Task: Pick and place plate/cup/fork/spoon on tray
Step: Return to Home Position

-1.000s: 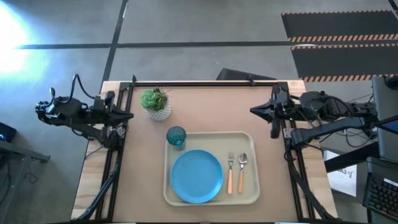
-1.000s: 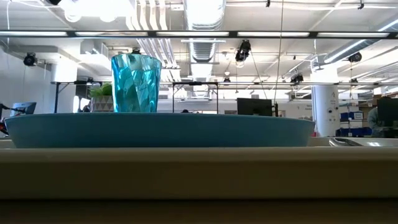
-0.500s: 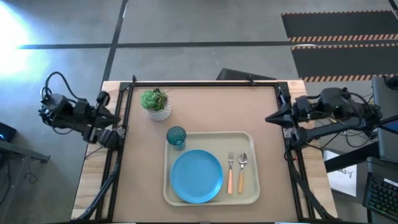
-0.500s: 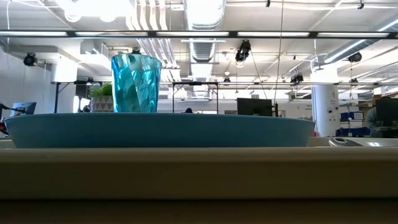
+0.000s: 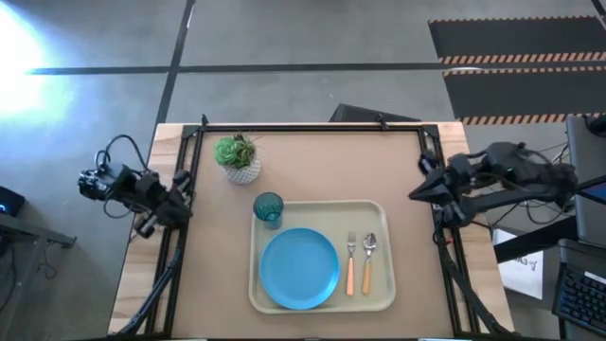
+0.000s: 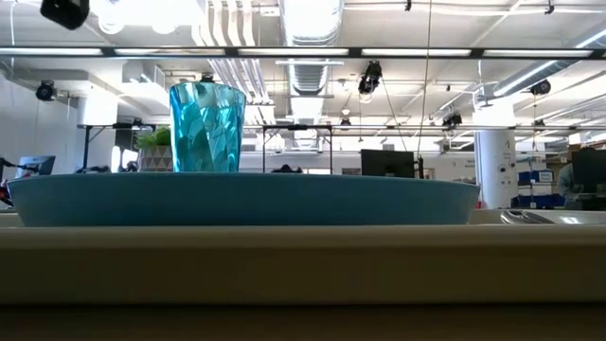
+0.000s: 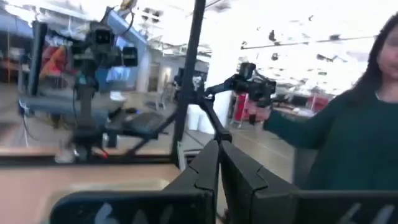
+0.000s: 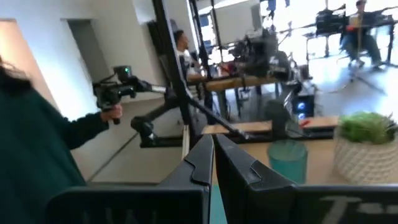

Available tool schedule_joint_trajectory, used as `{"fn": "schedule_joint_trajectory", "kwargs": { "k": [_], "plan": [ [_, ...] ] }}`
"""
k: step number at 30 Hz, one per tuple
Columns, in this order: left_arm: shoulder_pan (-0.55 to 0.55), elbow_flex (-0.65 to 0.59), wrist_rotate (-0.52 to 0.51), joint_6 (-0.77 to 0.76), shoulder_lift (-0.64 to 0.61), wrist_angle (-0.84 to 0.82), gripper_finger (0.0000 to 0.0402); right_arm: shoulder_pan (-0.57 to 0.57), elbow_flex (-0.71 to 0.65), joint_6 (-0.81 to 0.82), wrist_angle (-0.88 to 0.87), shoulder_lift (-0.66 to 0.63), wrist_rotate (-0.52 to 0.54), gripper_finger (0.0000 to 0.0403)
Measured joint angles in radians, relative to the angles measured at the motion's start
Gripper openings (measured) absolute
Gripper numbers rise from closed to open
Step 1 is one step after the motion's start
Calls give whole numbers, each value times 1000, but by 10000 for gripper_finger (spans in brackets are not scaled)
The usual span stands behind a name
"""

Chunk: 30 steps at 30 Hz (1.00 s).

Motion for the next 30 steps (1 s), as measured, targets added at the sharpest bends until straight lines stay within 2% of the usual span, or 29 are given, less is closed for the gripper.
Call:
{"fn": "schedule_joint_trajectory", "kwargs": {
  "k": [3,5,9,11,15,19,24,30],
  "plan": [
    [0,-46,14,-71,11,17,0,0,-88,28,143,-11,-53,9],
    [1,-77,64,-76,10,91,0,0,-156,47,229,-23,-72,9],
    [0,-155,104,-76,4,202,0,0,-285,80,353,-45,-51,9],
    [0,-195,97,-76,3,245,0,0,-339,94,415,-53,-20,9],
    [0,-287,17,-79,5,309,0,0,-424,98,528,-65,22,9],
    [0,-365,-45,-65,-1,384,0,0,-471,84,567,-70,52,9],
    [0,-448,-46,-4,-14,487,0,0,-496,81,569,-70,76,9],
    [1,-455,-47,8,-8,470,0,0,-541,75,613,-70,75,9]
  ]
}}
